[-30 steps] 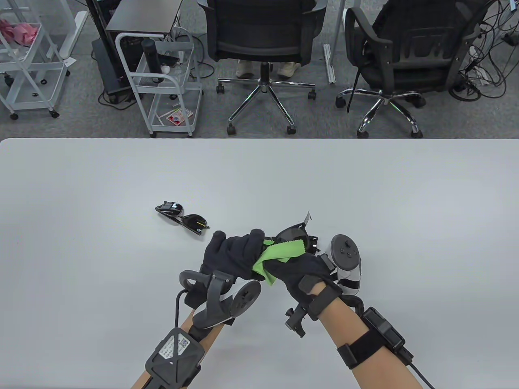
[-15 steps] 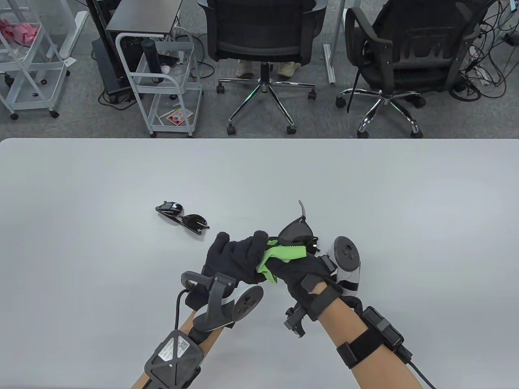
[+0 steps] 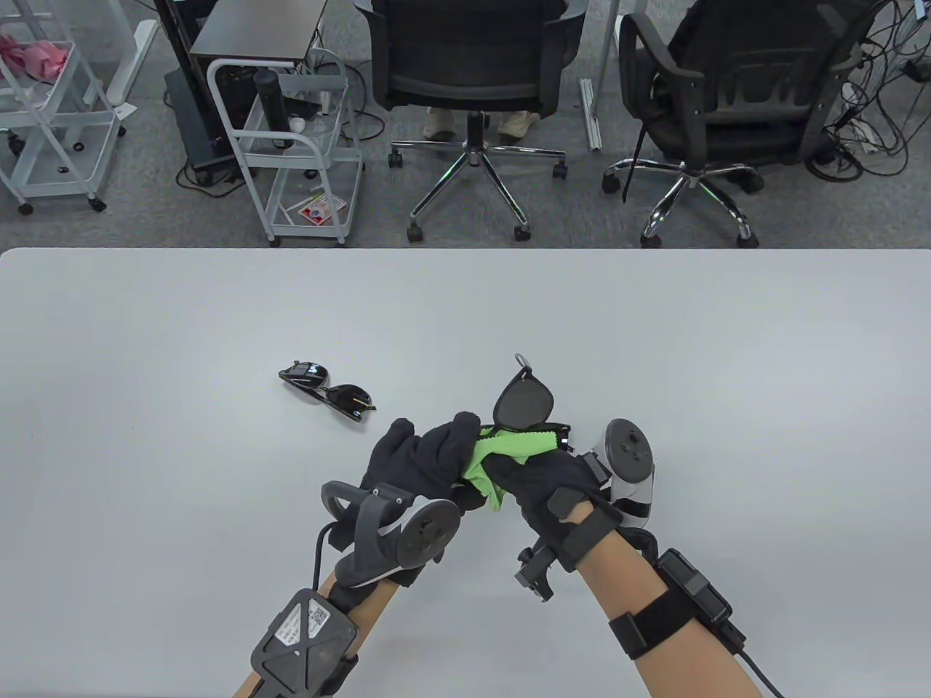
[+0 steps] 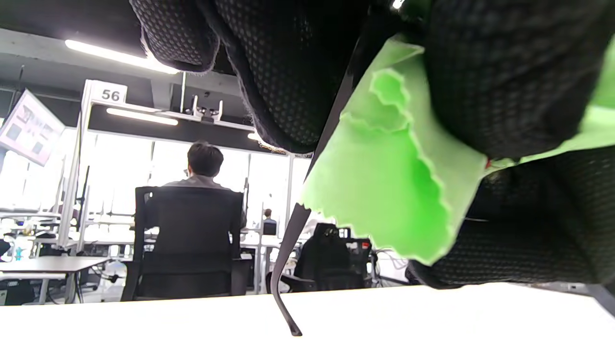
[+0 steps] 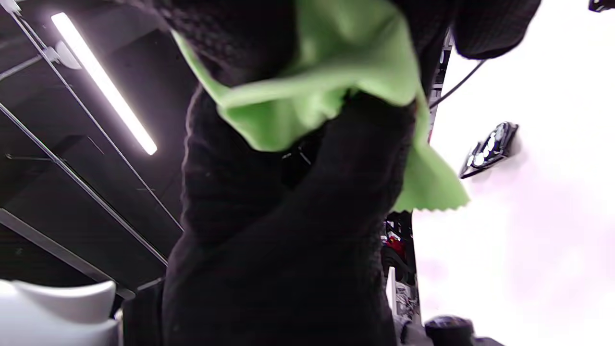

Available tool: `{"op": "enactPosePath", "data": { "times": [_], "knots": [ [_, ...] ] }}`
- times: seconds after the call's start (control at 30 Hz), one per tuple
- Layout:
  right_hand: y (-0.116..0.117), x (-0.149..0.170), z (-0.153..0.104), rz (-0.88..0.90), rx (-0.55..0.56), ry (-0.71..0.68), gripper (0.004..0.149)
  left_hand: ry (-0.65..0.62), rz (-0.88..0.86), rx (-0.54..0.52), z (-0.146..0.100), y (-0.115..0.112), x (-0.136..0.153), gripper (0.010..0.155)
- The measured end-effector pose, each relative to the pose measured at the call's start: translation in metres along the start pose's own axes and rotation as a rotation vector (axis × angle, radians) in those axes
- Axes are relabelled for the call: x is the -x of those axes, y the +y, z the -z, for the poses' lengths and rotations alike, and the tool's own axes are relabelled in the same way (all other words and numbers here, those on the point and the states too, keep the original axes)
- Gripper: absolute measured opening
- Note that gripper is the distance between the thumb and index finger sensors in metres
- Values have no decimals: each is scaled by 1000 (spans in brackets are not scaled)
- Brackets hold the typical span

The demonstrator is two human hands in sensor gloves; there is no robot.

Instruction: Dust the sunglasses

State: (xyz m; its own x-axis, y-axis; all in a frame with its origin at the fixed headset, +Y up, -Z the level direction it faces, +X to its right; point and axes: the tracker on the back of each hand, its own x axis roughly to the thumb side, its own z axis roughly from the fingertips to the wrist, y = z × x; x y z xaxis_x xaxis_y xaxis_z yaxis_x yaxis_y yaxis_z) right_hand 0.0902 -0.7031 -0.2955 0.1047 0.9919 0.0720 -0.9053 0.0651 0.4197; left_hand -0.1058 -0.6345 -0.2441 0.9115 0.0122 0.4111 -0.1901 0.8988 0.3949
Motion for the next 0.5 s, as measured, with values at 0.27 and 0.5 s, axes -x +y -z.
{"op": "enactPosePath", "data": {
  "times": [0.27, 0.5],
  "knots": [
    [-1, 1, -3, -136, 80, -18, 38, -51, 39, 11, -1, -2, -9, 98],
    [0, 6, 0, -36, 9, 7, 44, -27, 5, 43, 1, -4, -5, 98]
  ]
}}
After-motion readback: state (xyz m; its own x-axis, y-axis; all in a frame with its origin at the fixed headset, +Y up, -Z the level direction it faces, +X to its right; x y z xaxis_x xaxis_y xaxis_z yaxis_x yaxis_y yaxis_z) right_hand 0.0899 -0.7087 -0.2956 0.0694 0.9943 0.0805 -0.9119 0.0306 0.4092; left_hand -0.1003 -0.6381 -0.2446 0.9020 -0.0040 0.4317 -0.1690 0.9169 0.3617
